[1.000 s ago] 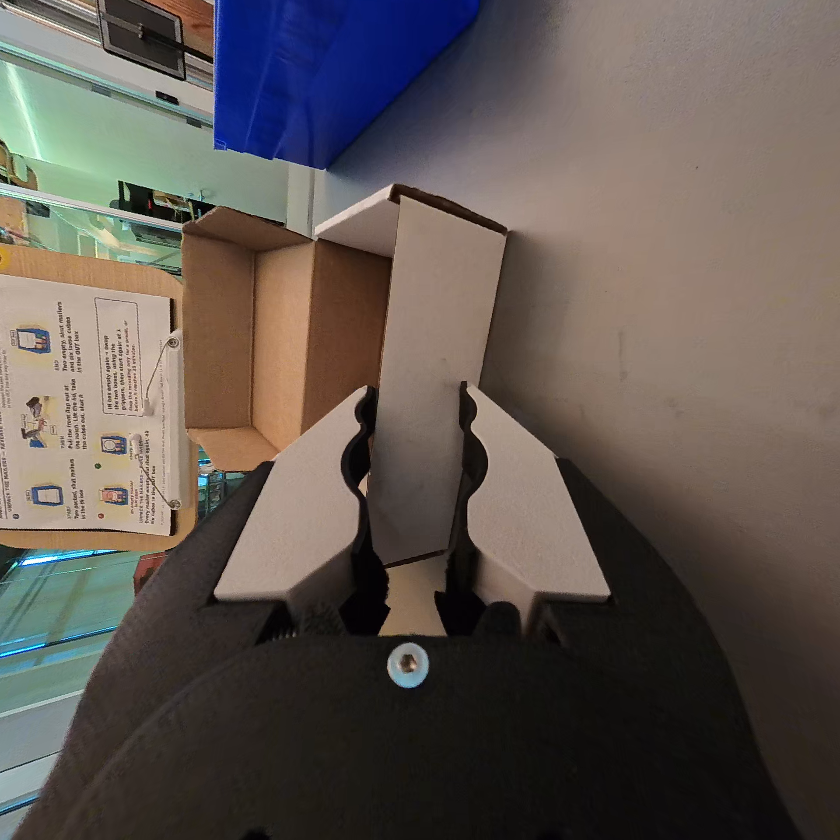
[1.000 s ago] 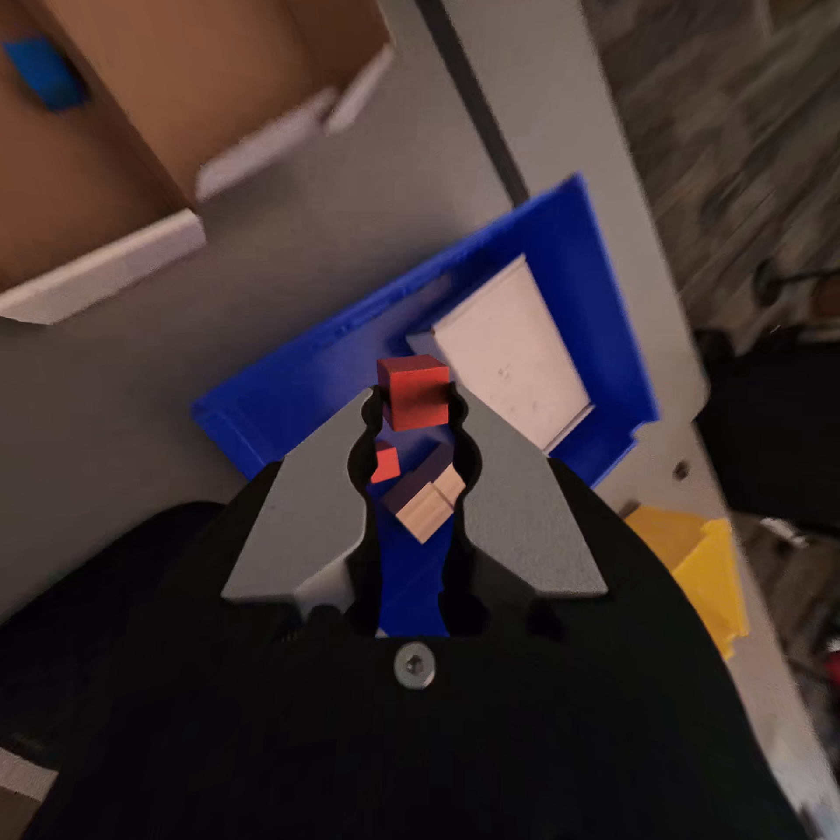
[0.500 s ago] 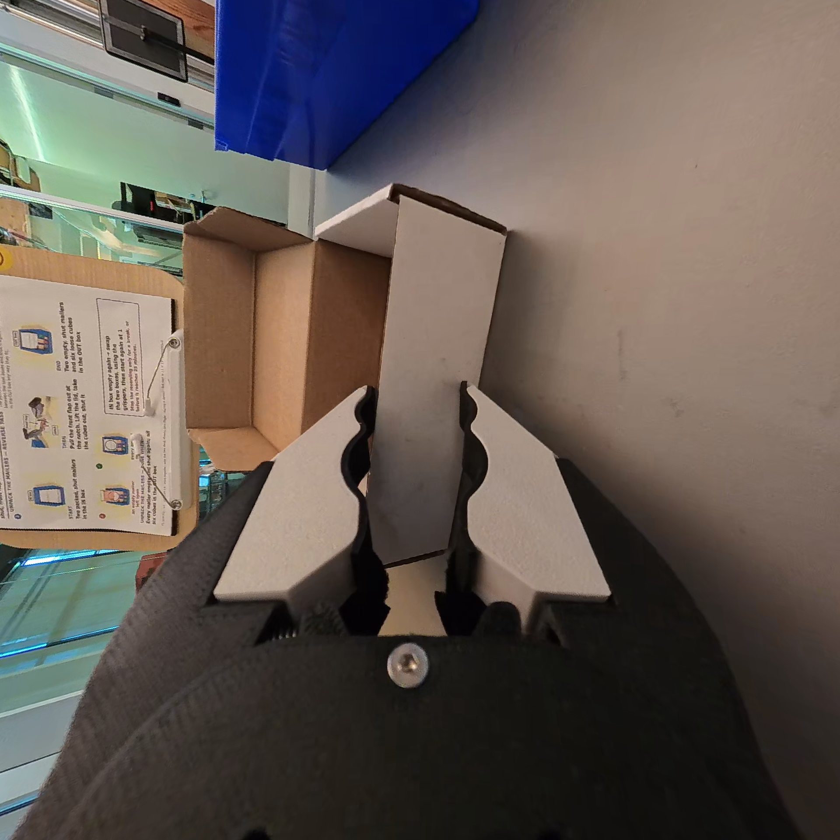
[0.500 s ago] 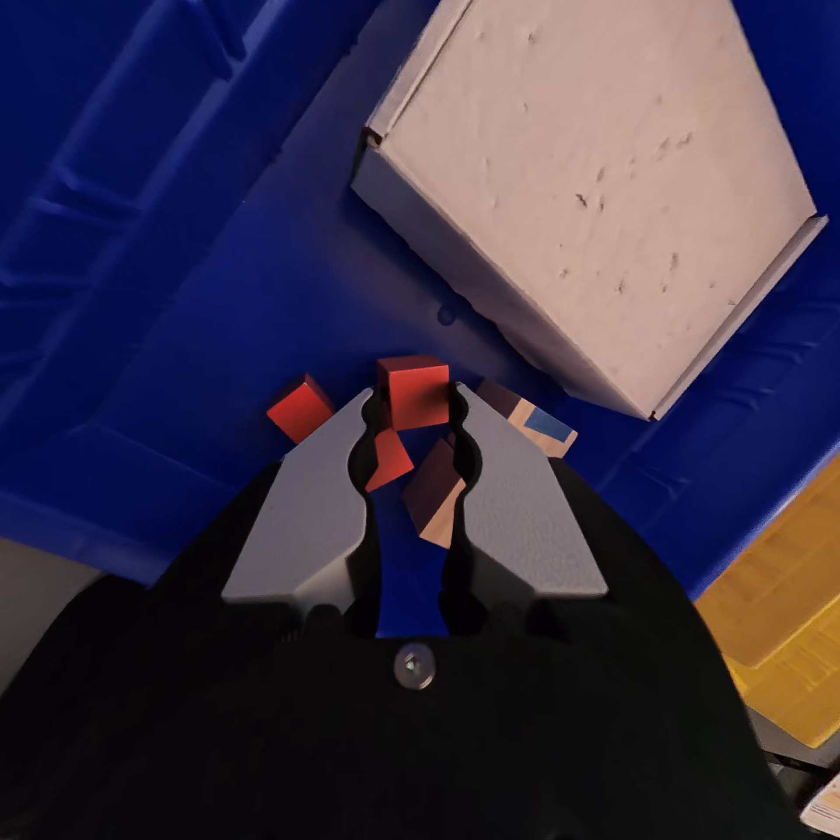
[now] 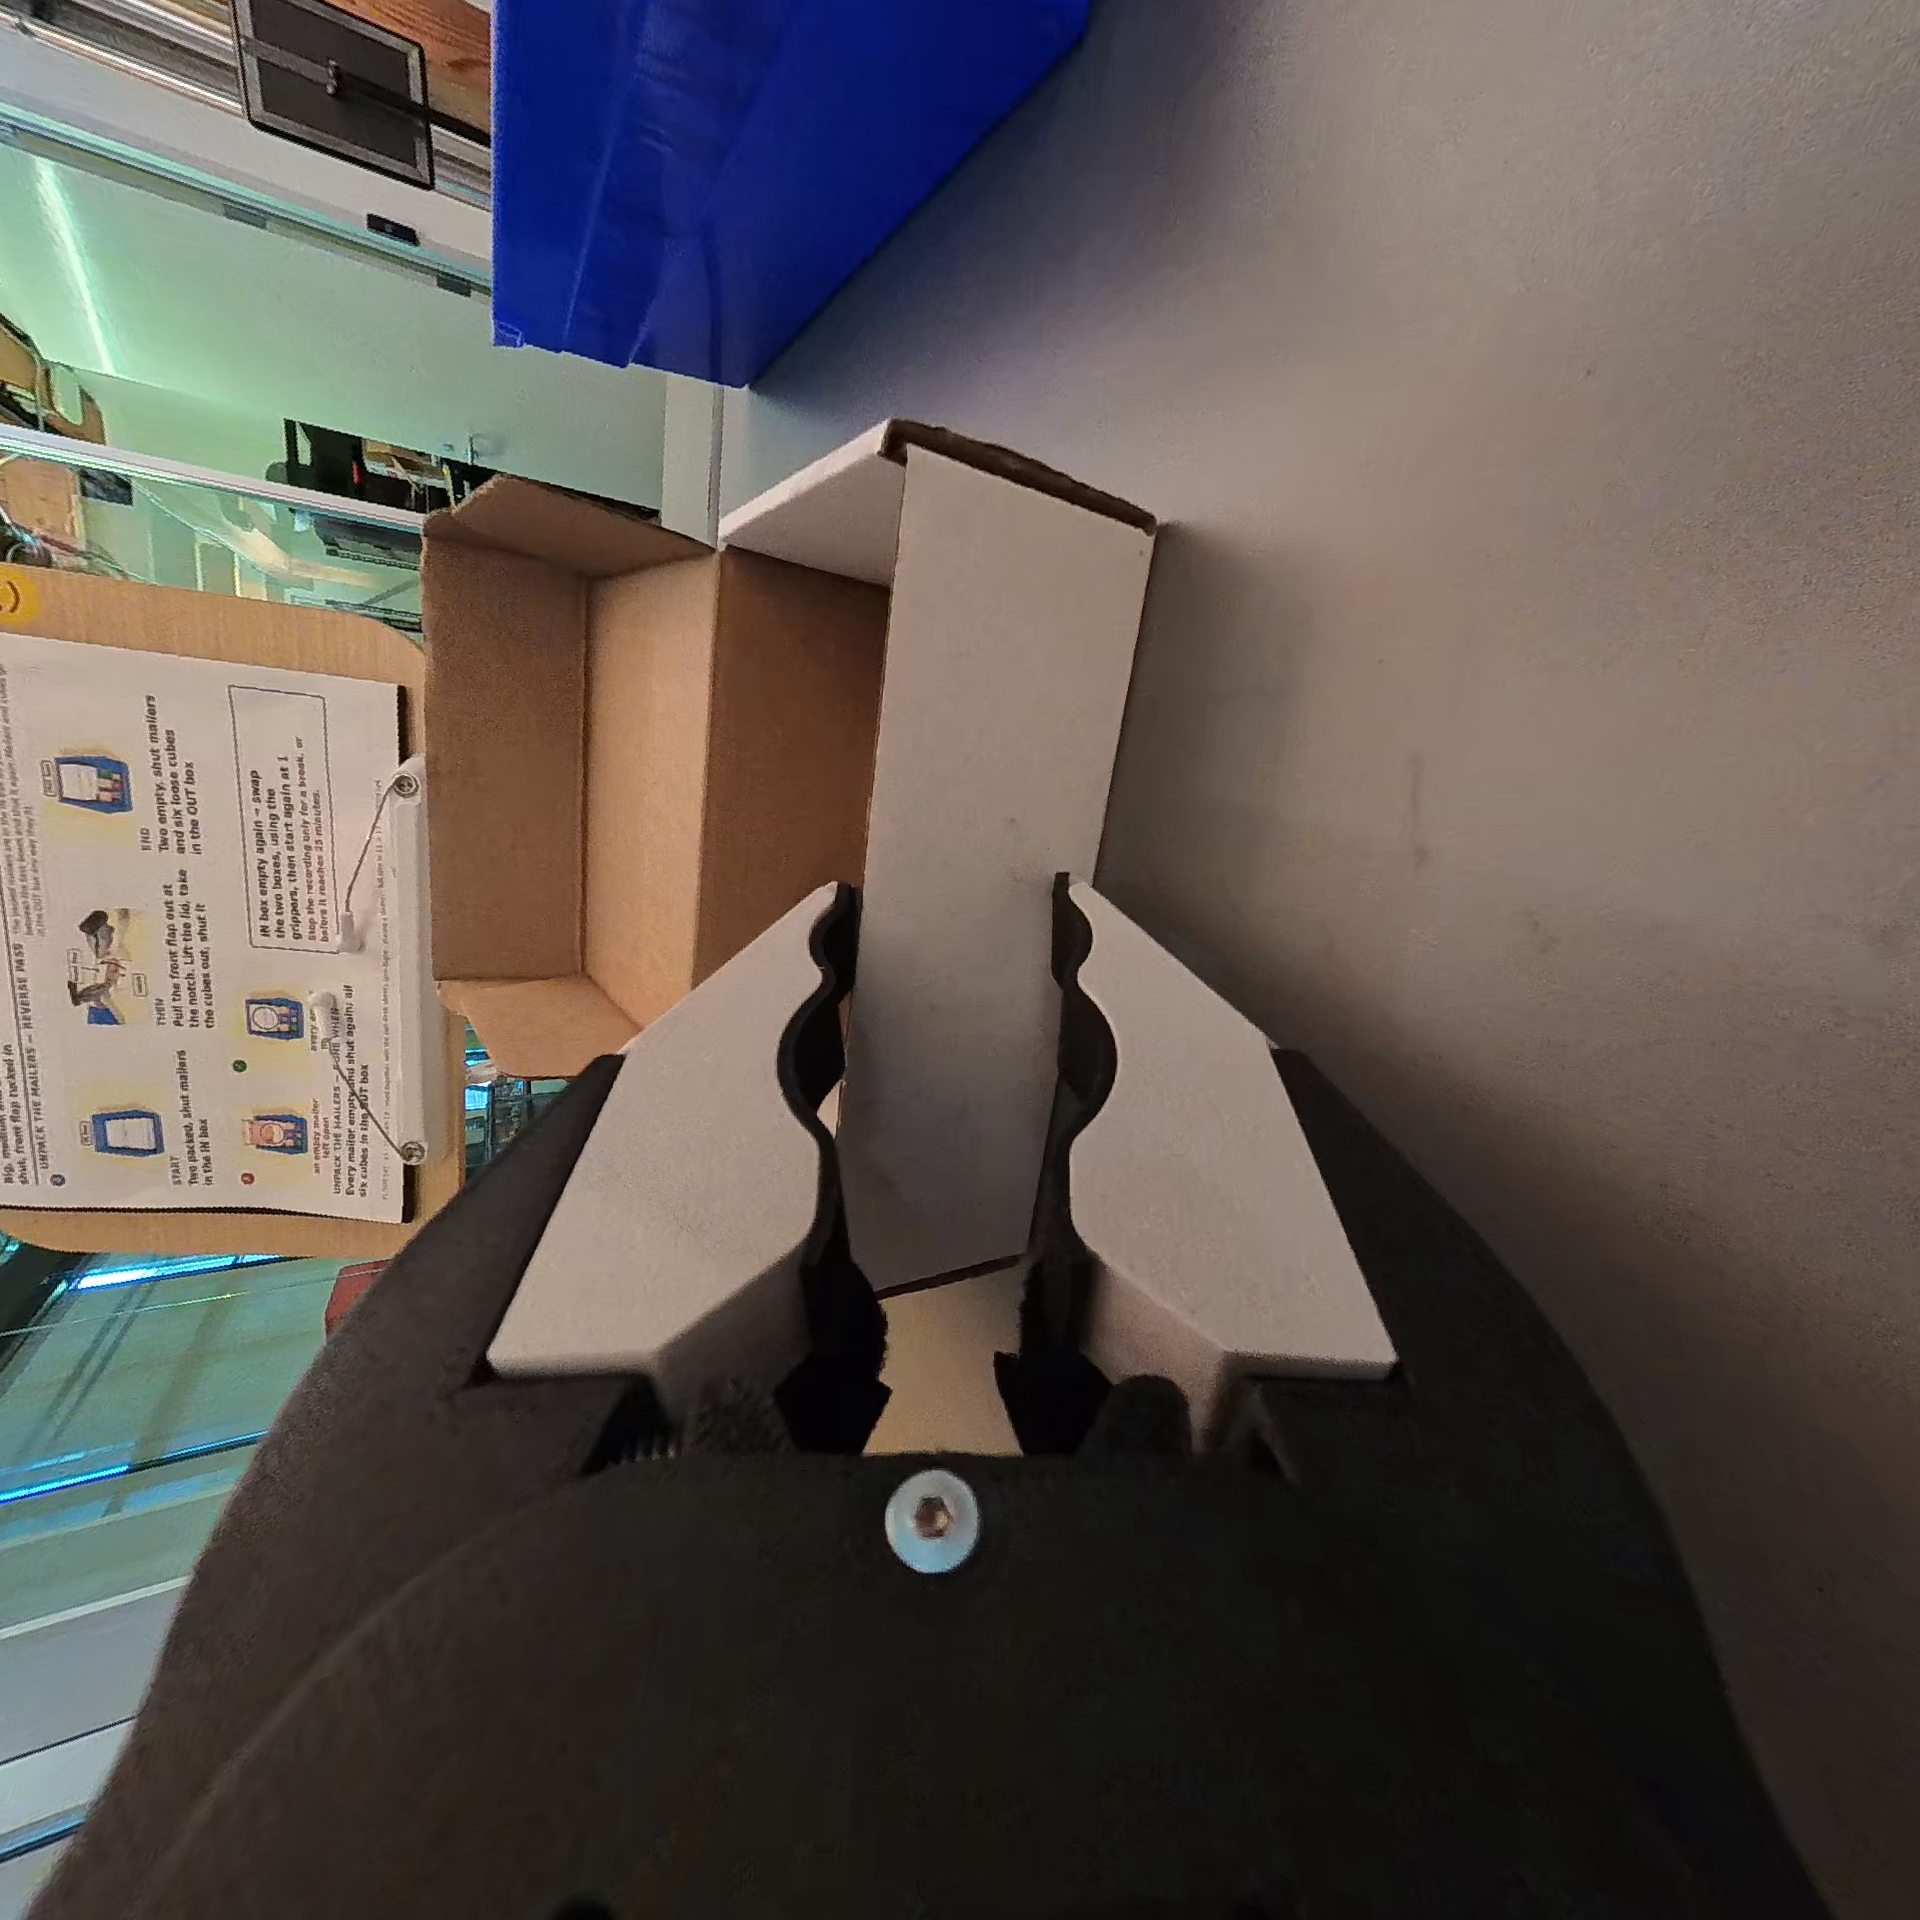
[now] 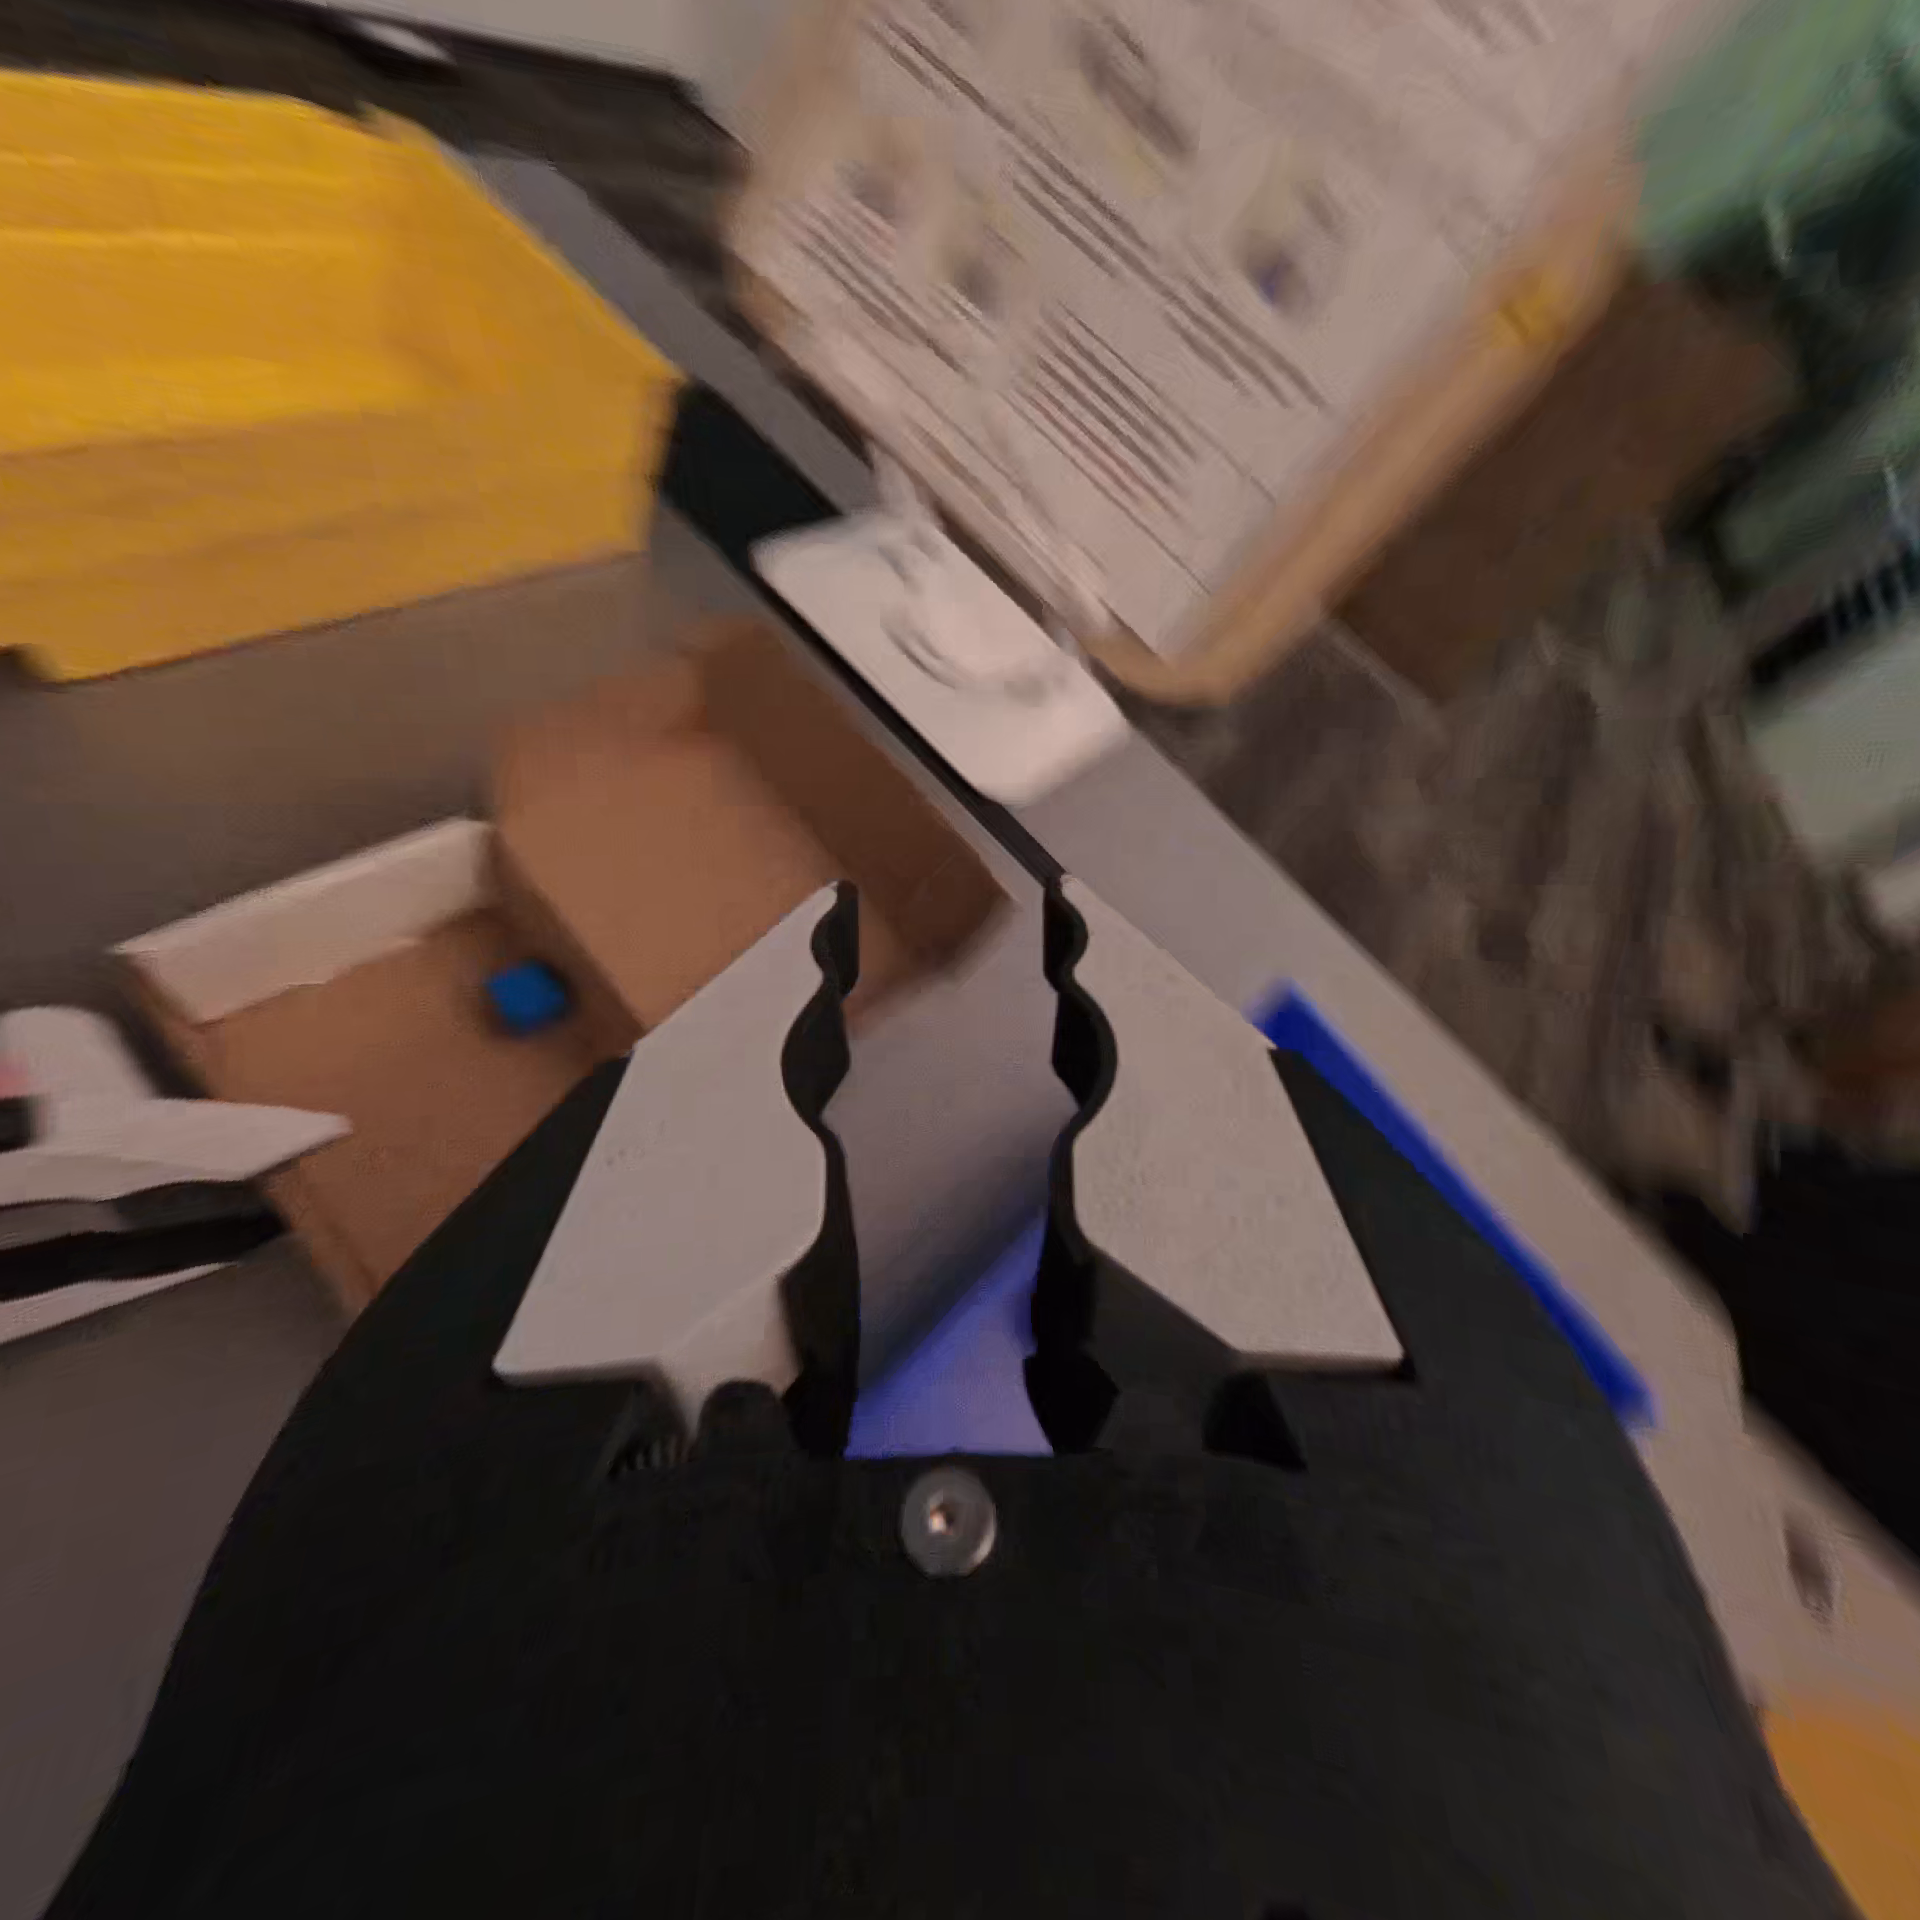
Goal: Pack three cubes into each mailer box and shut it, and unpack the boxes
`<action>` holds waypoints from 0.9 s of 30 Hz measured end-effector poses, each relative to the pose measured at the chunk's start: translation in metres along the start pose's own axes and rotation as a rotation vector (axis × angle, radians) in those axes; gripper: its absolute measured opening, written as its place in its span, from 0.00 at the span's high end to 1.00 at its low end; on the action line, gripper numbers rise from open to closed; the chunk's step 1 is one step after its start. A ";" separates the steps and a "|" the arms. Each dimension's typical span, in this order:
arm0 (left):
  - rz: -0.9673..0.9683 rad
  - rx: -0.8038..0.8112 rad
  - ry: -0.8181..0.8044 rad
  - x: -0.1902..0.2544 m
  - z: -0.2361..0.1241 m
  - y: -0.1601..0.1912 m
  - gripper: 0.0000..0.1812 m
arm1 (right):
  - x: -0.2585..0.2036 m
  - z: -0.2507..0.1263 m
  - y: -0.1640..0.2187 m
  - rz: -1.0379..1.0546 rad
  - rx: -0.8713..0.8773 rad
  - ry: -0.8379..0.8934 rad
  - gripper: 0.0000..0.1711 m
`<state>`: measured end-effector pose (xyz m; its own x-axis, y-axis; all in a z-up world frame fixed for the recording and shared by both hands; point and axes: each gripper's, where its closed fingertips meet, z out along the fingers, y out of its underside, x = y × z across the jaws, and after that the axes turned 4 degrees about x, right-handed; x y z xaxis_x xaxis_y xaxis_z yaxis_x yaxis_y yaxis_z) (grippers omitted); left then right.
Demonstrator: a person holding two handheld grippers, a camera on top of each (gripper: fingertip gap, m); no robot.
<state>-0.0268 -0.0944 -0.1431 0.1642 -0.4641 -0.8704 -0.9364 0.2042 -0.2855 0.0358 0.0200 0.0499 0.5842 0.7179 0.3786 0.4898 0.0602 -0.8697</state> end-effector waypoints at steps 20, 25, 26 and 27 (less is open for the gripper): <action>0.007 0.005 -0.001 0.000 -0.001 -0.001 0.81 | -0.177 0.099 0.126 -0.535 -0.464 -0.503 0.85; 0.009 0.004 0.000 0.000 -0.001 -0.001 0.80 | -0.180 0.093 0.121 -0.498 -0.452 -0.522 0.85; 0.010 0.003 -0.001 0.000 -0.001 -0.001 0.80 | -0.179 0.093 0.122 -0.488 -0.457 -0.523 0.84; 0.010 0.003 -0.001 0.000 -0.001 -0.001 0.80 | -0.178 0.094 0.123 -0.478 -0.469 -0.523 0.83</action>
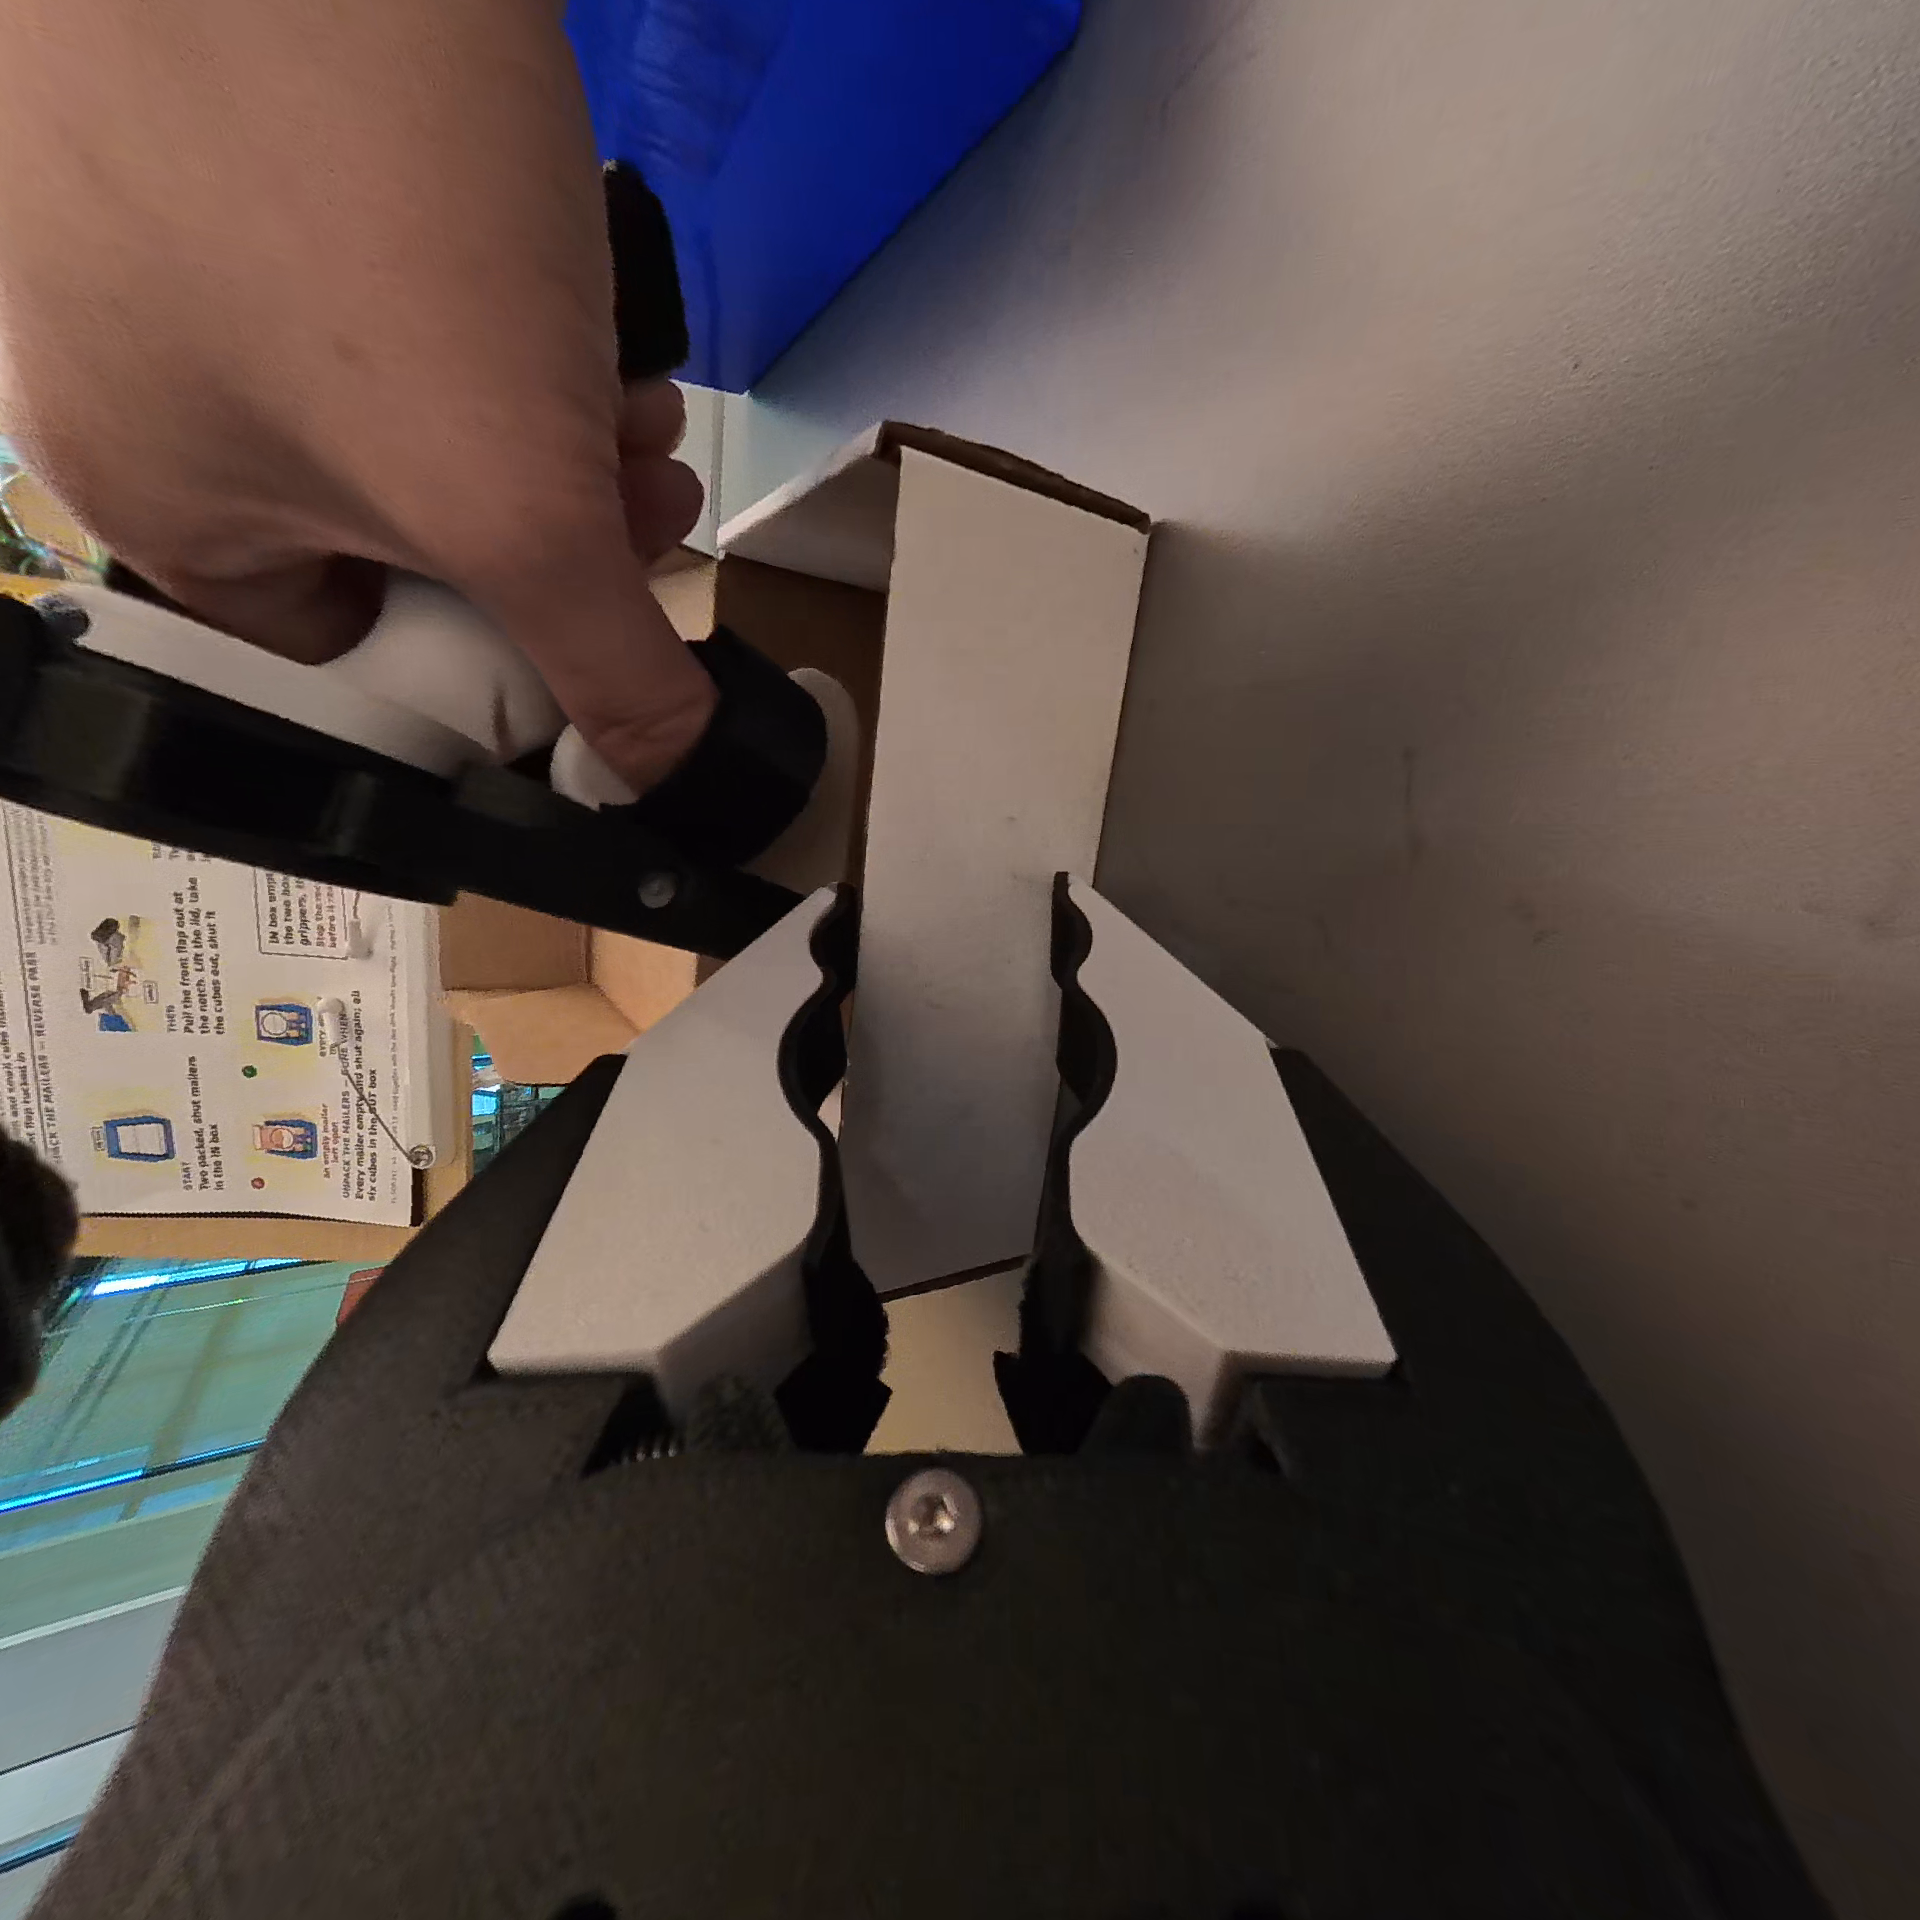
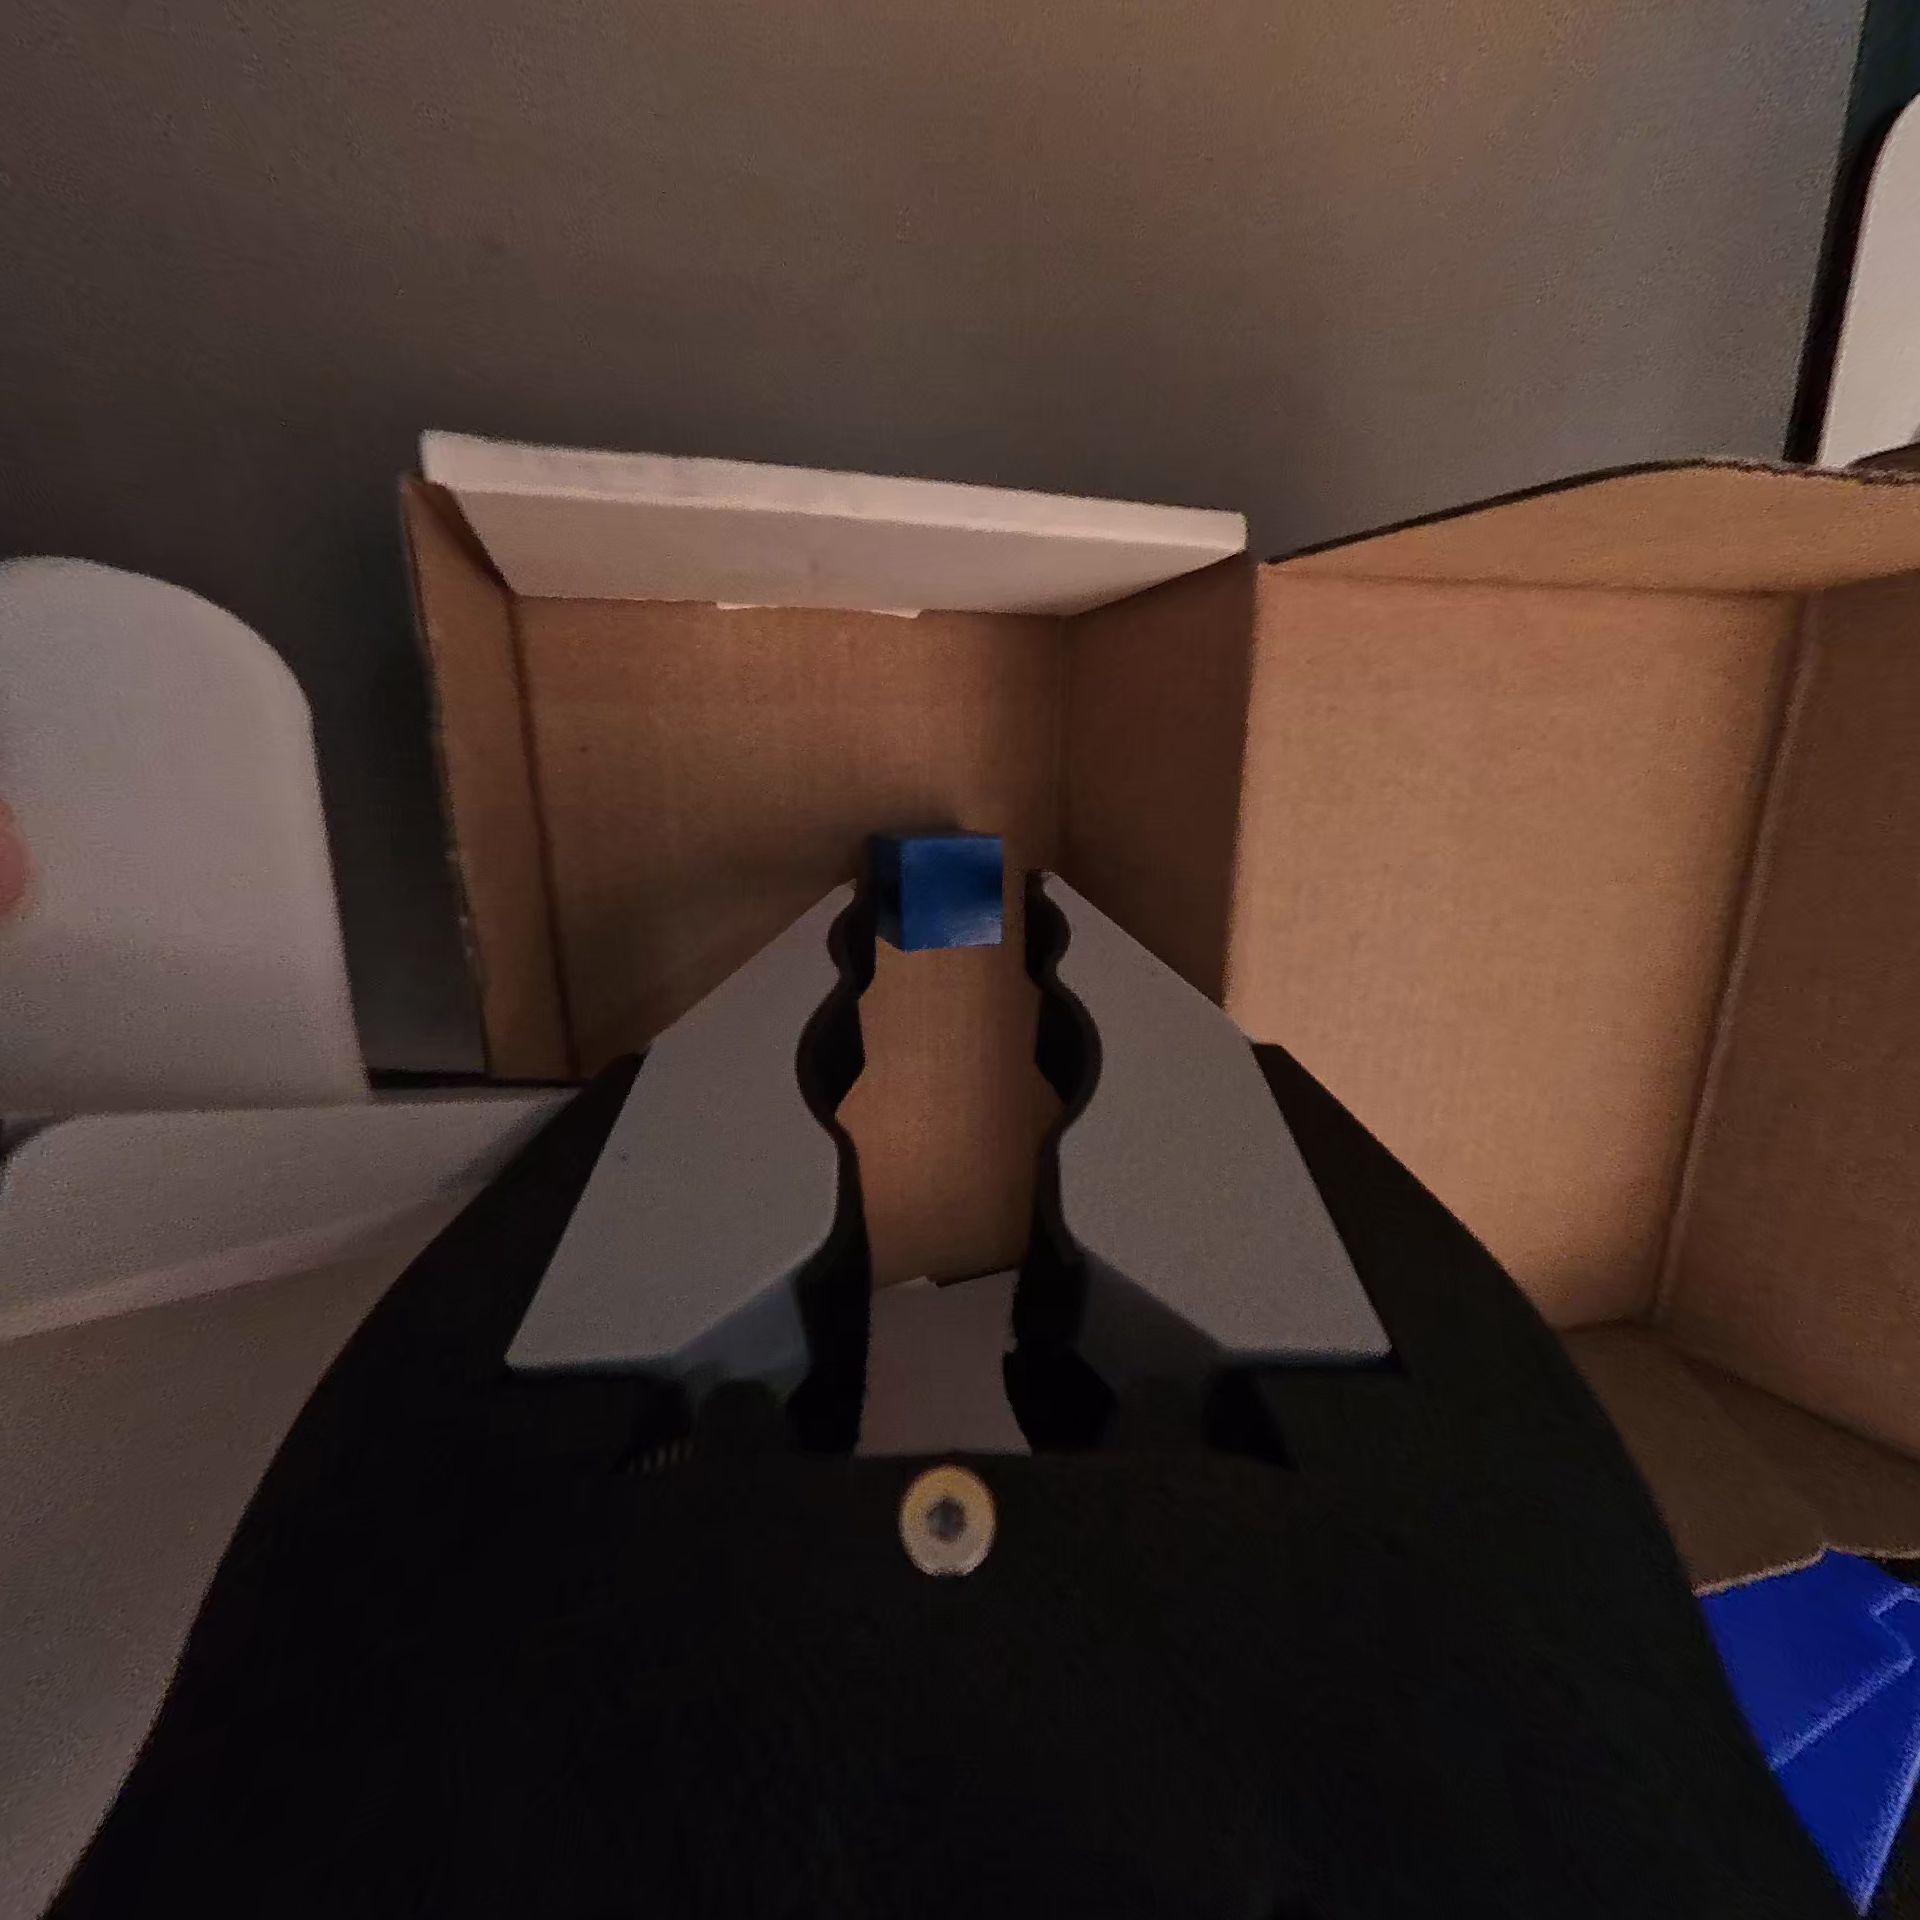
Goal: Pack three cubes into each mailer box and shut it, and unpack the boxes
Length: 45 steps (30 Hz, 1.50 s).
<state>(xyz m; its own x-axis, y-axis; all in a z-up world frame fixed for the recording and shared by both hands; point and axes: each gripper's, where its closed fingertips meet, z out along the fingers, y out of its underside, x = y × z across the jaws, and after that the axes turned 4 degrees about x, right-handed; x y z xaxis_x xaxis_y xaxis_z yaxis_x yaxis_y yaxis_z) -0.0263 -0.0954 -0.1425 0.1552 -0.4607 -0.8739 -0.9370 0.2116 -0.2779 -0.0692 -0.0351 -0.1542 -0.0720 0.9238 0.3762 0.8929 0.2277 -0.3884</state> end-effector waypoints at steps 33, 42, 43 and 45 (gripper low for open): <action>0.011 -0.010 -0.006 0.000 -0.002 0.001 0.80 | 0.060 -0.079 0.244 0.821 -0.293 0.224 0.86; -0.248 0.114 0.061 -0.013 -0.020 -0.014 0.65 | 0.093 -0.160 0.170 0.740 0.028 0.688 0.69; -0.316 0.166 0.068 -0.022 -0.027 -0.020 0.65 | 0.093 -0.166 0.147 0.697 0.118 0.725 0.68; -0.491 0.289 0.076 -0.048 -0.044 -0.030 0.67 | 0.091 -0.168 0.103 0.701 0.316 0.730 0.66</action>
<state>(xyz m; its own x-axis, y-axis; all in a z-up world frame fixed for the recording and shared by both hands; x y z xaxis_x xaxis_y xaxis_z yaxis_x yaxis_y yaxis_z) -0.0194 -0.1173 -0.0743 0.5173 -0.6231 -0.5866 -0.6353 0.1796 -0.7511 0.0909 0.0204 -0.0185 0.7927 0.4946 0.3564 0.4676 -0.1182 -0.8760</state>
